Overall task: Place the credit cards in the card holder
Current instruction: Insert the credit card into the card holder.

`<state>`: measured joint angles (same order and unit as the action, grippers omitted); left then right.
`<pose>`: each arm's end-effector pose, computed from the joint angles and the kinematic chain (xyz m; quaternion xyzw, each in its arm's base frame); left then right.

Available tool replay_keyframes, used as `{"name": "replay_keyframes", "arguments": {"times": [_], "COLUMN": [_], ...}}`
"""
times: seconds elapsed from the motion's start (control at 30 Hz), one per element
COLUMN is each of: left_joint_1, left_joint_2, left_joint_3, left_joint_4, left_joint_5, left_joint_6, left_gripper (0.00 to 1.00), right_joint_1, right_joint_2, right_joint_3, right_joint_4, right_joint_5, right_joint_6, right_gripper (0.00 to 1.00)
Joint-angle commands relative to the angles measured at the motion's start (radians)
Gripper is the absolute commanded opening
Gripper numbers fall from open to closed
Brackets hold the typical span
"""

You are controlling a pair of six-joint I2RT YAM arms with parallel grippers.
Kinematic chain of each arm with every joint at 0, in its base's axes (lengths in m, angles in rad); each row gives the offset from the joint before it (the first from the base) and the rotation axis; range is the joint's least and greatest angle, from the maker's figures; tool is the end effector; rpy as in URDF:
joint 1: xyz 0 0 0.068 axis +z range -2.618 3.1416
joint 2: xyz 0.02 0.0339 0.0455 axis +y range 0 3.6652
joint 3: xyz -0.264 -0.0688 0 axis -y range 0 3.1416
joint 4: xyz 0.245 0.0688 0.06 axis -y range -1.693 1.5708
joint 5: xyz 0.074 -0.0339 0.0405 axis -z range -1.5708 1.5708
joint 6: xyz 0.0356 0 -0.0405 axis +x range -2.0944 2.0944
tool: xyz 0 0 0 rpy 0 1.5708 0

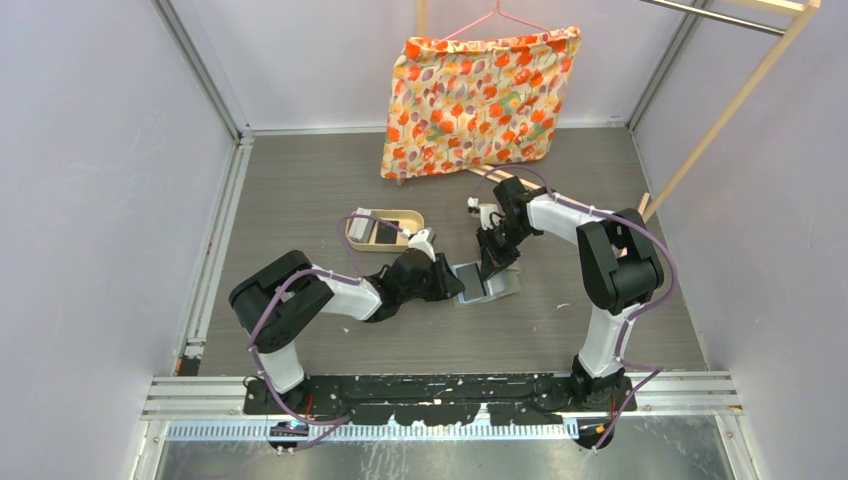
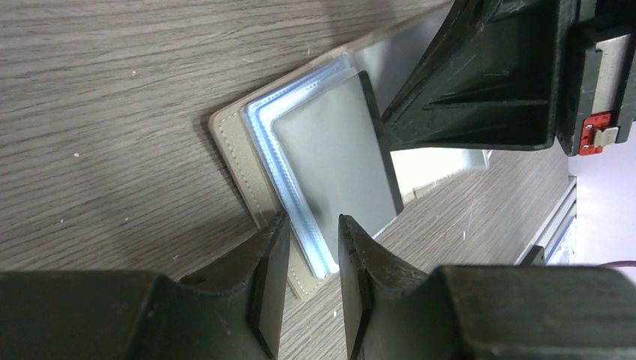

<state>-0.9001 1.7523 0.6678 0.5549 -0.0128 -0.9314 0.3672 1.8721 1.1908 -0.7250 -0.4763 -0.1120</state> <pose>0.2053 -0.2581 0.1292 -0.0168 0.8673 -0.3911 0.3074 0.3150 0.1386 0.1537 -0.2487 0.9362 0.2434 0.0493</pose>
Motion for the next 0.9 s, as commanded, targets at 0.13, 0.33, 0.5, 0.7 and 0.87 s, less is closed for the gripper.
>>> {"name": "replay_keyframes", "arguments": {"times": [0.13,0.33,0.5,0.7,0.87], "left_joint_1": [0.008,0.028,0.030,0.030,0.031], "left_joint_2": [-0.018,-0.137,-0.267,-0.331,-0.260], "left_joint_3": [0.002,-0.042,-0.084,-0.112,-0.131], "left_joint_4": [0.043,0.026,-0.010,0.014,0.183], "left_joint_5": [0.038,0.035,0.021,0.031,0.085], "left_joint_6": [0.000,-0.026,-0.020,-0.040,-0.081], "left_gripper": [0.34,0.37,0.39,0.39,0.43], "right_joint_1": [0.005,-0.022,-0.035,-0.044,-0.044], "right_joint_2": [0.009,-0.073,-0.154,-0.169,-0.152], "right_joint_3": [0.030,0.033,0.023,0.027,0.035], "right_joint_4": [-0.018,-0.044,-0.049,-0.104,-0.119], "right_joint_5": [-0.095,0.026,0.024,-0.227,-0.339], "right_joint_6": [-0.016,-0.085,-0.110,-0.160,-0.161], "right_gripper": [0.02,0.07,0.18,0.26,0.26]}}
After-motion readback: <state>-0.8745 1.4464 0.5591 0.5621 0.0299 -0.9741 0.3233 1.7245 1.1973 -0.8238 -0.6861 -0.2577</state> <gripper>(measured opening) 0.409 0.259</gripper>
